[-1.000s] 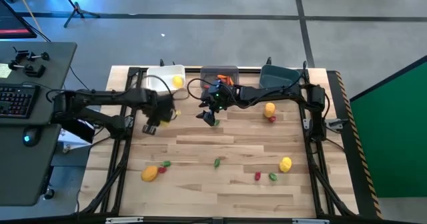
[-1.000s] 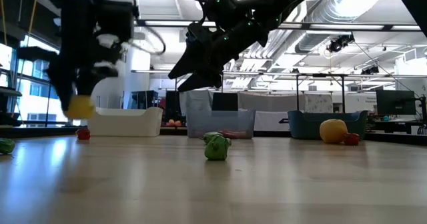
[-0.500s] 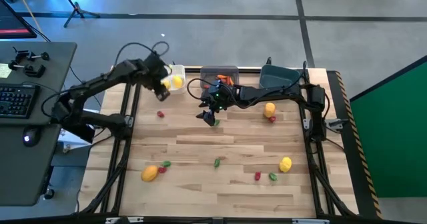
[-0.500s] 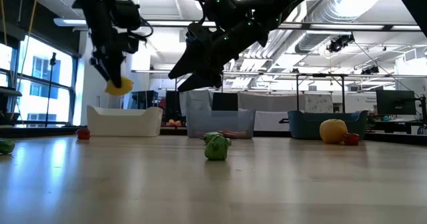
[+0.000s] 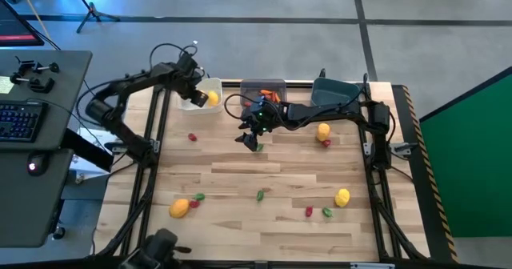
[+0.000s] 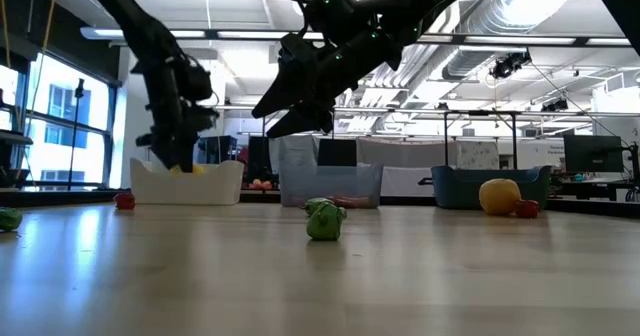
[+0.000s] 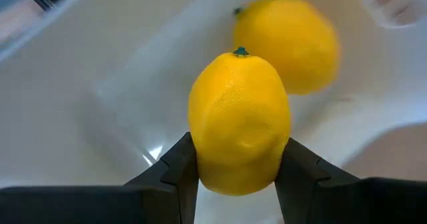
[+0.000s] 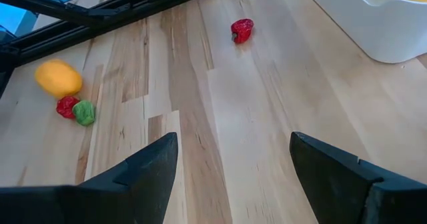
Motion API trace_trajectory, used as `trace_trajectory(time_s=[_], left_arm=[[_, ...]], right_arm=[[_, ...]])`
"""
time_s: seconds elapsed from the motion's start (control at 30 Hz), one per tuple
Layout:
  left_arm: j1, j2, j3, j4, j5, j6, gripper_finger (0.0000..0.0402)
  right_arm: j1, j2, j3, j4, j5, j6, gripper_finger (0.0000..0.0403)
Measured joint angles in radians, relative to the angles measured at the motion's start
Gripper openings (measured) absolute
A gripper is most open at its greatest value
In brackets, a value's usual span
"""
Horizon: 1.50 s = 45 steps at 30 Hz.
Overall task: Sort produce into baskets
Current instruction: Put the top left yellow lemon into the white bin, then put the bottom right yellow lemon into the white bin
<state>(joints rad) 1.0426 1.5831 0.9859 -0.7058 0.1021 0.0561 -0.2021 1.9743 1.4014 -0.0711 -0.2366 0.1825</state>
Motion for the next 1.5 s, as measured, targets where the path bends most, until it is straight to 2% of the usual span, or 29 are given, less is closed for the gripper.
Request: trace_trajectory(time_s=[0.17, 0.53, 0.83, 0.97, 1.1, 1.23, 1.33, 1.5], left_arm=[[0.011, 0.066, 0.000, 0.002, -0.009, 0.027, 0.0143], [0.011, 0.068, 0.064, -0.003, -0.025, 0.029, 0.0246], [0.011, -0.039, 0.083, -0.001, 0.123, -0.007, 0.0242], [0.000, -0.136, 0.082, 0.025, 0.178, -0.034, 0.0233], [-0.044, -0.250, 0.082, 0.043, 0.185, -0.073, 0.0225], [-0.113, -0.349, 0.082, 0.078, 0.185, -0.096, 0.0223], [-0.172, -0.403, 0.079, 0.119, 0.185, -0.130, 0.0223], [-0.271, -0.467, 0.019, 0.285, 0.185, -0.205, 0.0223]], right_arm=[[0.000, 0.000, 0.000, 0.000, 0.001, 0.000, 0.0279], [0.000, 0.000, 0.000, 0.000, 0.002, 0.004, 0.0279], [-0.001, -0.054, 0.000, -0.049, -0.024, 0.053, 0.0279], [-0.001, -0.134, 0.000, -0.191, -0.001, 0.046, 0.0279], [0.009, -0.225, 0.000, -0.382, 0.028, 0.081, 0.0279], [0.045, -0.285, 0.000, -0.589, 0.030, 0.236, 0.0279], [0.092, -0.315, 0.000, -0.757, 0.069, 0.381, 0.0279], [0.190, -0.316, -0.002, -1.044, 0.103, 0.586, 0.0279]])
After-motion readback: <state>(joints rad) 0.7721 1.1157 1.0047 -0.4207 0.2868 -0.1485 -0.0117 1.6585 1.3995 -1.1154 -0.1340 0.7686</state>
